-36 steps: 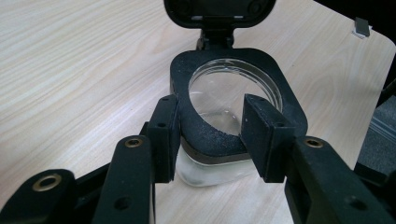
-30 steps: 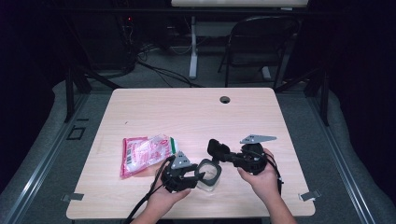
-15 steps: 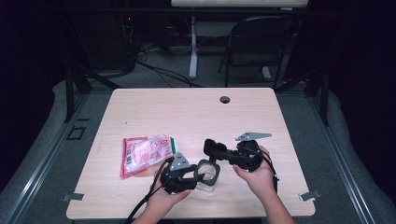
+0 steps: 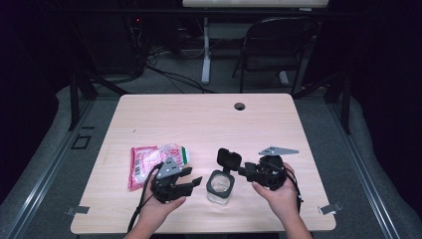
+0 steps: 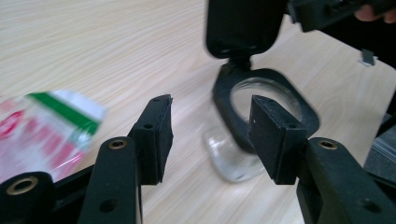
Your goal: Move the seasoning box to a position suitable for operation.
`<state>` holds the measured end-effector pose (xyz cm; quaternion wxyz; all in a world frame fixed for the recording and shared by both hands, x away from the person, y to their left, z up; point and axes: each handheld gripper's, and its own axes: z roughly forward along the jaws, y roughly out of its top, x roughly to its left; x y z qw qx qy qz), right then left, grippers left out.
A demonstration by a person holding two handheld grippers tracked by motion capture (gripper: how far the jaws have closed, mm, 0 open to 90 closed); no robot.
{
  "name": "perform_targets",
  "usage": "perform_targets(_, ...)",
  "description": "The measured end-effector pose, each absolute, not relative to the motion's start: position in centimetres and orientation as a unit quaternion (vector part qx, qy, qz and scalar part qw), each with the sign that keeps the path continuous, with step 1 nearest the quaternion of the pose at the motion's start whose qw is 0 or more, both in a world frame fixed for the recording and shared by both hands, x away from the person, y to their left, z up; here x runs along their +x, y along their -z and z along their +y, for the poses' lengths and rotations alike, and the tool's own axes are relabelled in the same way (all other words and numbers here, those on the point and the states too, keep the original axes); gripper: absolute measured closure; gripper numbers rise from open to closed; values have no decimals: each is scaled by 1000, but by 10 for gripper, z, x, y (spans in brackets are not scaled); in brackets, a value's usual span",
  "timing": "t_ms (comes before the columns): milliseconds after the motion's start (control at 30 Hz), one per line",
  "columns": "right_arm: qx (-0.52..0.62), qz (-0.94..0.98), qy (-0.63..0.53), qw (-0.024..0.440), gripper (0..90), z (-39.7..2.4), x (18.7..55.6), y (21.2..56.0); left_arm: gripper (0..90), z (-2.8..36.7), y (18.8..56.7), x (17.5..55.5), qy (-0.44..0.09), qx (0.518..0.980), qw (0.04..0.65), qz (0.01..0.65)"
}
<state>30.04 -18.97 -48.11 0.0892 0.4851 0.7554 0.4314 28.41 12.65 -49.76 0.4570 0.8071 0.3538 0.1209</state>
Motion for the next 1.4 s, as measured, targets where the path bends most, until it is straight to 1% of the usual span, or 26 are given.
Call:
perform_targets(167, 505, 754, -412, 82, 580, -179, 296, 488, 493, 156, 501, 283, -128, 788, 464, 383)
perform_targets(200, 505, 754, -412, 82, 580, -179, 296, 488, 493, 156, 501, 283, -128, 788, 464, 383)
perform_targets(233, 505, 757, -408, 72, 572, -172, 294, 491, 493, 161, 502, 282, -130, 785, 465, 388)
perform_targets(267, 505, 757, -408, 72, 572, -172, 294, 491, 493, 166, 503, 282, -131, 783, 465, 392)
perform_targets(300, 507, 760, -399, 77, 552, -165, 293, 494, 493, 173, 507, 281, -131, 776, 469, 400)
perform_targets(367, 506, 763, -394, 81, 549, -160, 293, 497, 493, 178, 509, 280, -132, 778, 462, 405)
perform_targets(533, 507, 765, -386, 90, 539, -157, 294, 501, 492, 185, 514, 281, -137, 775, 459, 412)
perform_targets(600, 512, 764, -382, 88, 539, -156, 295, 504, 492, 186, 515, 281, -137, 776, 454, 415)
perform_targets(700, 517, 764, -378, 73, 534, -154, 294, 510, 490, 185, 517, 282, -142, 781, 448, 412)
perform_targets(800, 516, 770, -369, 73, 533, -149, 293, 512, 489, 185, 518, 282, -143, 780, 447, 414)
perform_targets(933, 508, 775, -368, 76, 544, -145, 294, 515, 489, 186, 519, 282, -143, 779, 448, 415)
perform_targets(967, 505, 776, -369, 74, 562, -145, 294, 515, 489, 188, 519, 282, -143, 779, 445, 418)
perform_targets(1033, 504, 777, -370, 74, 564, -145, 294, 515, 489, 189, 519, 282, -145, 777, 448, 419)
perform_targets(1167, 498, 781, -370, 72, 601, -148, 295, 514, 489, 193, 518, 283, -144, 774, 449, 422)
perform_targets(1267, 492, 784, -372, 70, 611, -150, 295, 514, 488, 194, 517, 283, -149, 772, 450, 423)
perform_targets(1400, 489, 784, -376, 66, 627, -152, 295, 515, 471, 197, 517, 283, -157, 772, 445, 425)
